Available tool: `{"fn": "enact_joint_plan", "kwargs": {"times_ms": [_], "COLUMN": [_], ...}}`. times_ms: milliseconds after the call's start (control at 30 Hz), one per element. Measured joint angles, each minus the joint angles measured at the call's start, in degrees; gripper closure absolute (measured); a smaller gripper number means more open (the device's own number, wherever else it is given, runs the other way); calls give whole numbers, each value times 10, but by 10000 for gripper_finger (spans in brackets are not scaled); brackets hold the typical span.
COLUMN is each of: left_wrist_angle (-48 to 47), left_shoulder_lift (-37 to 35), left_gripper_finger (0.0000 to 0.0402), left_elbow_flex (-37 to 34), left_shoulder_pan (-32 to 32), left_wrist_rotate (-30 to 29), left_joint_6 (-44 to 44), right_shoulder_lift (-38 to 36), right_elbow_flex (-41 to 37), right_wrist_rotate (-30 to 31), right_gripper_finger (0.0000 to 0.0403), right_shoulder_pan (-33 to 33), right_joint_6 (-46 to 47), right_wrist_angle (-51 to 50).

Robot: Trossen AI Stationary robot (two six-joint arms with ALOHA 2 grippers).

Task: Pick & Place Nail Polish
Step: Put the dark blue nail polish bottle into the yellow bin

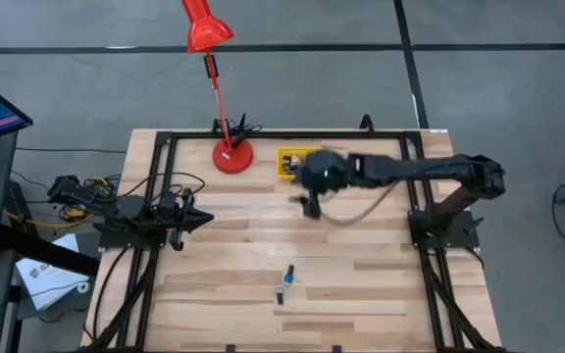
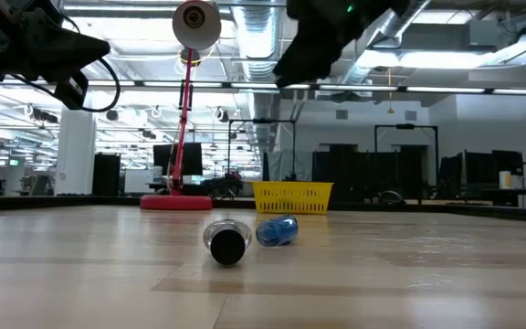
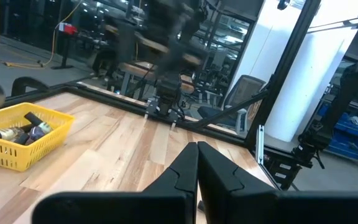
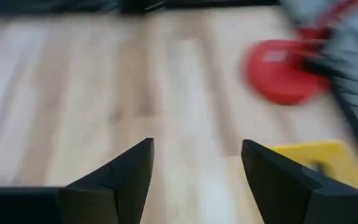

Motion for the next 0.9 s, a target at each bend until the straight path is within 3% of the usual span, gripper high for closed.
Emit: {"fn": "enact_joint_plan", "kwargs": {"times_ms": [333, 533, 900], "left_wrist_angle": [0, 10, 17], "left_shoulder_lift": [1, 12, 33], "left_gripper_finger": [401, 401, 401], "left_elbow_flex": [0, 0, 0], "left_shoulder_pan": [0, 0, 0], "left_wrist_rotate": [0, 0, 1], "left_joint_6": [0, 0, 0], "right_shoulder_lift": [64, 135, 267], "right_elbow_flex": [-1, 5, 69], "right_wrist_rotate": [-59, -120, -174], "right_gripper_finger": [173, 173, 173], "right_shoulder_pan": [127, 153, 174], "right_joint_6": [-213, -272, -376], "right_wrist_angle": [-12, 0, 6]}}
